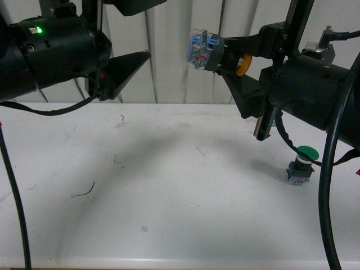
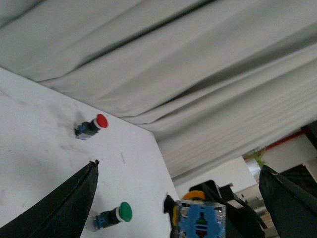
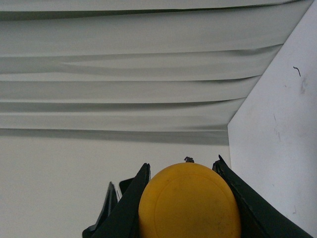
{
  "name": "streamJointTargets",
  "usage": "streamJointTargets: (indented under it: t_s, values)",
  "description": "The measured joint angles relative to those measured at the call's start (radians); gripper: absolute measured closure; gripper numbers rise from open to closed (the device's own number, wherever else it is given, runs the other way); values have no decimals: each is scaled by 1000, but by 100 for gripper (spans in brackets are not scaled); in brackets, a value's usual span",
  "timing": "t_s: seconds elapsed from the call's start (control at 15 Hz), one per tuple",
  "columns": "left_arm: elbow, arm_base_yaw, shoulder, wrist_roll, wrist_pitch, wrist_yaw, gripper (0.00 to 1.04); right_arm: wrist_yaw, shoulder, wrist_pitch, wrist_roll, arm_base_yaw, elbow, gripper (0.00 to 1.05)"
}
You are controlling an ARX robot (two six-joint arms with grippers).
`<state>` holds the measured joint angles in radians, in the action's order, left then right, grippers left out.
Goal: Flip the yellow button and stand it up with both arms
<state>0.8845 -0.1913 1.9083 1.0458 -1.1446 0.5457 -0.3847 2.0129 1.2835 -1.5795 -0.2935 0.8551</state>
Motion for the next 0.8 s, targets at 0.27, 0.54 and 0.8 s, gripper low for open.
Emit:
streamJointTargets:
  t_s: [0.27,0.54,0.8]
  values:
    - [-31,140,-136,-143,236,-40,7,-11,0,0,10,32,-9,69]
    - [-222,266,-464,-534,547,-132,7,-15,-6,0,29,73,-10,70]
    - [-393,218,-1012,-1015,966,-279,7,-16,-6,-2,47,56,-10,70]
